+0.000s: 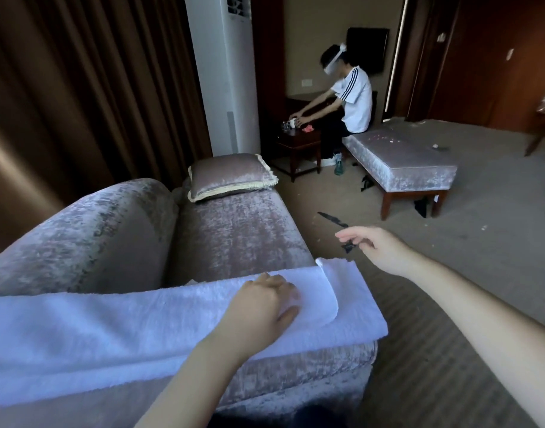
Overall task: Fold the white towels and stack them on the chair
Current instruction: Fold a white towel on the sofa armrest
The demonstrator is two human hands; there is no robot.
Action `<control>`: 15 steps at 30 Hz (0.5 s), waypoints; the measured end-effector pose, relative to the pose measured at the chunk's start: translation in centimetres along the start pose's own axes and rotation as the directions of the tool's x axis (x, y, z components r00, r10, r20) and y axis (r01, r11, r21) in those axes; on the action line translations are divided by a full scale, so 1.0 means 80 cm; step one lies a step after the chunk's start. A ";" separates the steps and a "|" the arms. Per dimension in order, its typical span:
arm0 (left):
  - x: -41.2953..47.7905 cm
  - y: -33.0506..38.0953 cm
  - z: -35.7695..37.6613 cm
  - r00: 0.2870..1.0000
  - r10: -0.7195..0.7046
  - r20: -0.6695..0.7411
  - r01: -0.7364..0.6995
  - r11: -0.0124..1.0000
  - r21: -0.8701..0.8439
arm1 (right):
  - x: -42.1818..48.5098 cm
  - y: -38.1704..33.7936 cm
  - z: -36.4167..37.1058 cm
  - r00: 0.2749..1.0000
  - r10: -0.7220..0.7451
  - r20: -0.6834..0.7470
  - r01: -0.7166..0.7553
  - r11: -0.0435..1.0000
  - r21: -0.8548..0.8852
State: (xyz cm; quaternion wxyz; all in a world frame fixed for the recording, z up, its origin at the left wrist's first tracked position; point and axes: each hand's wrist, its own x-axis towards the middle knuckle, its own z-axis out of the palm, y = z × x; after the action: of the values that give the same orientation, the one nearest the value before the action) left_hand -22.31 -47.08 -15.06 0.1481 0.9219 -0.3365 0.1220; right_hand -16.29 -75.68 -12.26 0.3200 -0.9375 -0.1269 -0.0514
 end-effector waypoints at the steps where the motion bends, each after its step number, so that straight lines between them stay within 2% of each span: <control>1: 0.002 0.004 0.005 0.999 0.033 0.005 -0.033 0.999 -0.024 | 0.007 0.004 0.002 0.994 0.012 0.112 -0.011 1.000 -0.004; 4: 0.001 0.007 0.014 0.999 0.049 -0.017 -0.050 0.995 -0.088 | 0.016 0.004 0.008 0.931 -0.019 0.364 -0.017 0.995 0.096; 6: 0.001 0.007 0.017 0.999 0.037 -0.034 -0.040 0.993 -0.110 | 0.017 0.002 0.010 0.913 -0.062 0.403 -0.002 0.988 0.156; 11: 0.002 0.009 0.025 0.998 0.040 -0.049 -0.043 0.998 -0.041 | 0.022 0.011 0.007 0.930 -0.048 0.364 -0.001 0.991 0.132; 15: -0.001 0.012 0.026 0.997 0.033 -0.065 -0.038 0.996 -0.079 | 0.013 0.025 0.000 0.970 -0.006 0.244 -0.061 0.963 0.263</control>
State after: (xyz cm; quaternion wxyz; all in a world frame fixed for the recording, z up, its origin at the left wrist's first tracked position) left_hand -22.79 -48.48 -16.84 0.1935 0.9048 -0.3526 0.1401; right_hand -14.77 -77.00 -13.25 0.4268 -0.8864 -0.1577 0.0857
